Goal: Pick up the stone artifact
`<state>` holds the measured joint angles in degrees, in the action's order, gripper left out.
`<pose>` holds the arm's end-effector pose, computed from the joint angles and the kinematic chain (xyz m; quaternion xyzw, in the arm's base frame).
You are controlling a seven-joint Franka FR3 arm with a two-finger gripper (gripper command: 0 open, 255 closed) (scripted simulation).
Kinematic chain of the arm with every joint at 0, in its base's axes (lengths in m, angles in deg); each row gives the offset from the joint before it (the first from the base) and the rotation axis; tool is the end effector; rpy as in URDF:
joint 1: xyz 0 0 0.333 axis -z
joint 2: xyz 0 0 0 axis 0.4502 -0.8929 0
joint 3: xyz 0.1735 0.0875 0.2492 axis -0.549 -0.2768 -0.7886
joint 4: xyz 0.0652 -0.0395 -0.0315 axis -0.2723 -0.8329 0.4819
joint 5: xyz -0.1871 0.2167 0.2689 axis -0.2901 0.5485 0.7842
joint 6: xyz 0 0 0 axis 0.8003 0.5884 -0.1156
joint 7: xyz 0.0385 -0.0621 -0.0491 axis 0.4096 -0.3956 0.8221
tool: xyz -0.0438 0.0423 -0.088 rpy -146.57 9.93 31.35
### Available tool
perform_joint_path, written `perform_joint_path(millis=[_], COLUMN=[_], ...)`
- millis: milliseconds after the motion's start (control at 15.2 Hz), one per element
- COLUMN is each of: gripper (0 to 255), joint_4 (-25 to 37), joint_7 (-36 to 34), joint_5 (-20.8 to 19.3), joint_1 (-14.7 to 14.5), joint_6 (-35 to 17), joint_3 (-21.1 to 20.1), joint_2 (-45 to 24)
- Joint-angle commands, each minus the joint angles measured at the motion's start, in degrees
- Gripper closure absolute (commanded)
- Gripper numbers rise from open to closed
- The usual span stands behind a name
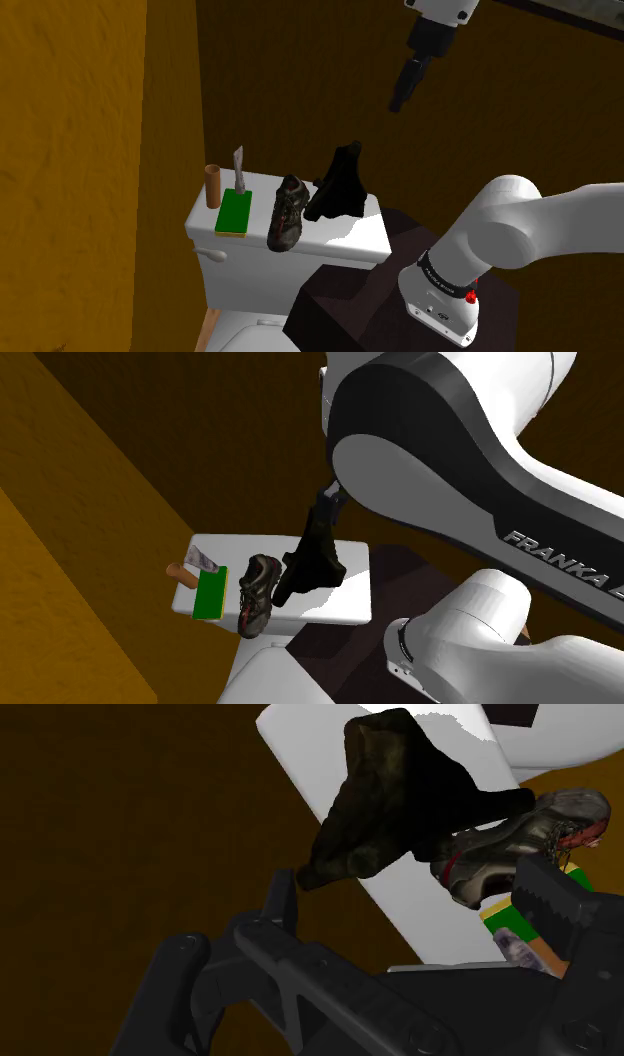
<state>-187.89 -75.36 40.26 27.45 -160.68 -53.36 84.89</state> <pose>0.2955 0.0085 0.5938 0.9967 0.0804 -0.0003 0.0108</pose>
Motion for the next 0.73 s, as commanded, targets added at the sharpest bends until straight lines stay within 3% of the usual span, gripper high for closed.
perform_joint_path(millis=[0,660], gripper=[0,0], joint_4=[0.0,-17.4], joint_7=[0.0,-43.3], joint_5=[0.0,8.4], joint_1=[0.0,14.2], joint_6=[0.0,-27.9], joint_3=[0.0,-14.6], joint_2=[0.0,-1.4])
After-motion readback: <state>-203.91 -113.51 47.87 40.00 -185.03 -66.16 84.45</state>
